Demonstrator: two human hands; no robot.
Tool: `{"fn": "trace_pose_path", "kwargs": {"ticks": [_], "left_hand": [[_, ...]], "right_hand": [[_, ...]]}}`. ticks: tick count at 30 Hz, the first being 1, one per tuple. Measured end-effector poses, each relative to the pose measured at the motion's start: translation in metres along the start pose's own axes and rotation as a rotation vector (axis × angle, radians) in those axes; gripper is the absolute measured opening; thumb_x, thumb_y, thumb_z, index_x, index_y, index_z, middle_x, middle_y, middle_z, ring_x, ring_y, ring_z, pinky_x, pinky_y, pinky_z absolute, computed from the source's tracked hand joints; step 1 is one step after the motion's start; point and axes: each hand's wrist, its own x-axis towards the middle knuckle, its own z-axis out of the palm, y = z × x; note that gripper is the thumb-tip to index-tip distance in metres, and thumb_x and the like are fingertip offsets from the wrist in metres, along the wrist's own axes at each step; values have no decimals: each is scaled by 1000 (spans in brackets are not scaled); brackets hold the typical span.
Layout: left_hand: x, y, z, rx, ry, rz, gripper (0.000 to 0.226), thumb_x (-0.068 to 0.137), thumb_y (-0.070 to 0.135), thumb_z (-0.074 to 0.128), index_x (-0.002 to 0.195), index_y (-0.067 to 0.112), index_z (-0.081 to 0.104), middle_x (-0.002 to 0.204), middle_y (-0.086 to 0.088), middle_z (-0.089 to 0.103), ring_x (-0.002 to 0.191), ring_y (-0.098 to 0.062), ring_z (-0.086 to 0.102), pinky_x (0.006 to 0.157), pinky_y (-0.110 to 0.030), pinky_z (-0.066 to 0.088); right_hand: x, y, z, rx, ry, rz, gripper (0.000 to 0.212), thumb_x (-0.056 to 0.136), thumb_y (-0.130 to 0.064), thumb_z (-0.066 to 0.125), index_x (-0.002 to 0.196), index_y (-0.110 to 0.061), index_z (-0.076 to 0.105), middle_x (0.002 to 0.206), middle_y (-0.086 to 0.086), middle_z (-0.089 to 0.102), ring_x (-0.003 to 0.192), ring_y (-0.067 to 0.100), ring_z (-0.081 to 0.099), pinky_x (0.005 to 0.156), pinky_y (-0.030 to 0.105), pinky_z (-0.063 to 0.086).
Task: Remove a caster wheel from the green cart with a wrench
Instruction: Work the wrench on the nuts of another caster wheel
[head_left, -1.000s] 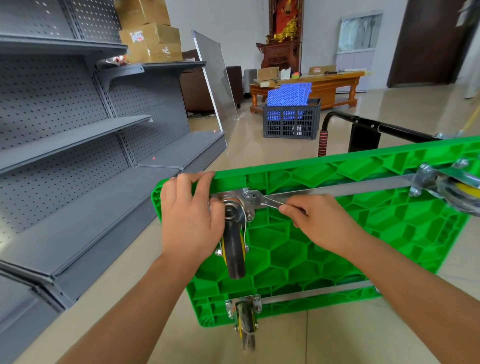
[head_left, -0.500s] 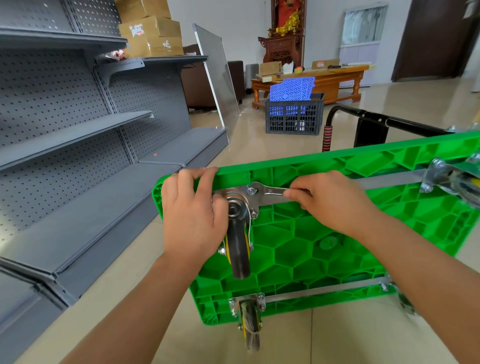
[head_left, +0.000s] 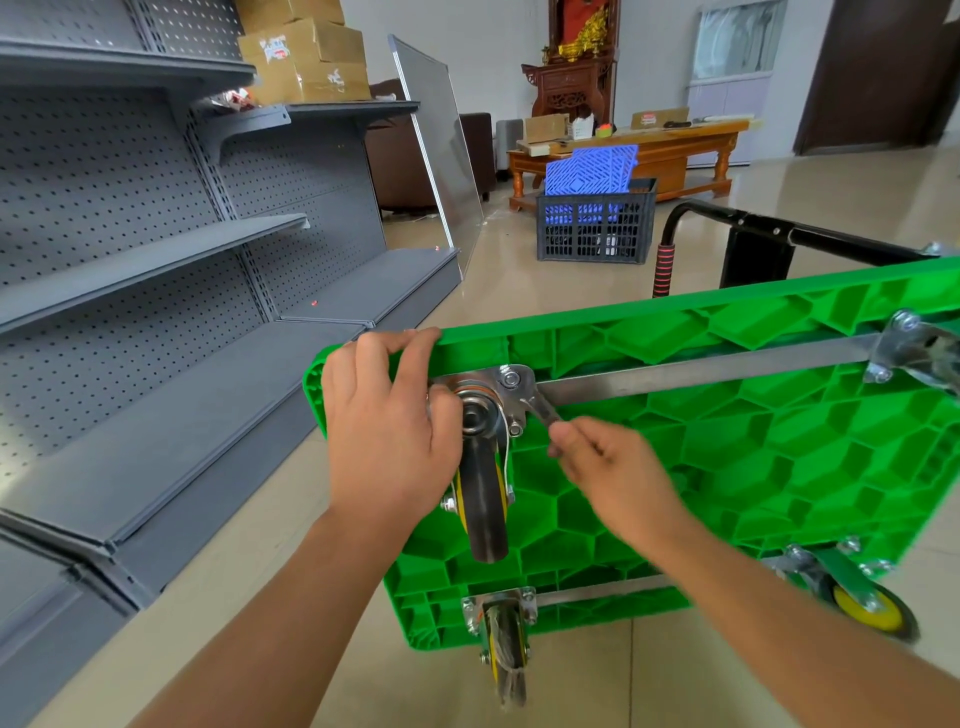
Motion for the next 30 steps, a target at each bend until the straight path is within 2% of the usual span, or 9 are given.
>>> {"fn": "trace_pose_path", "kwargs": {"ticks": [3,5,9,14,17,20,23,28,30], "left_hand": [[1,1,0,-7,1,-9,48,90,24,38,126,8,66,113,-12,57,101,-33,46,95,-48,40],[1,2,0,-6,-1,-19,48,90,24,38,126,9,67,113,-12,56,101,-32,45,95,-48,40],[-1,2,-2,-4,-16,-16,48,90,24,39,127,9,66,114,-12,56,101,-34,47,94,-48,40],[0,3,-5,6,-26,-20,48,90,23,40,128,8,65,114,-12,56,100,-34,48,94,-46,40],[0,3,-6,16,-43,-17,49,89,23,40,128,8,65,114,-13,56,100,-35,48,94,-47,40],[0,3,-7,21,-53,-19,49,90,24,40,128,8,65,114,-13,56,100,-34,48,93,-47,41],[0,4,-8,20,-57,-26,49,90,25,39,129,9,65,114,-12,56,101,-34,48,94,-47,41],[1,3,-8,23,-63,-18,49,90,25,39,129,9,65,114,-12,56,101,-35,49,94,-48,41],[0,2,-7,18,-54,-16,49,90,25,39,128,9,65,113,-12,56,100,-35,49,94,-49,41]], "right_hand": [[-12,7,38,242,72,84,37,102,-40,48,82,-13,64,55,-7,47,52,13,40,49,27,32],[-10,4,38,249,79,86,38,103,-40,47,81,-13,64,55,-6,48,53,15,41,52,30,33],[-17,-3,25,208,-13,52,36,105,-33,47,80,-13,64,53,-6,50,50,12,43,52,31,37],[-25,2,15,159,-54,41,31,105,-27,49,79,-25,66,60,-2,51,54,20,40,54,39,32],[-18,-8,-1,30,-76,8,32,104,-33,50,78,-24,66,57,-5,53,50,13,42,51,33,33],[-9,-19,-18,-174,-31,-13,38,102,-41,51,72,-23,65,56,3,57,45,8,42,49,28,35],[1,-29,-35,-388,-5,-37,42,100,-44,54,71,-16,64,60,11,61,46,12,42,48,30,34],[19,-45,-61,-637,-35,-128,47,98,-50,55,63,-19,54,53,3,56,53,21,56,55,36,46],[25,-46,-65,-718,-23,-176,46,97,-53,53,65,-21,55,54,2,54,56,20,56,55,37,46]]}}
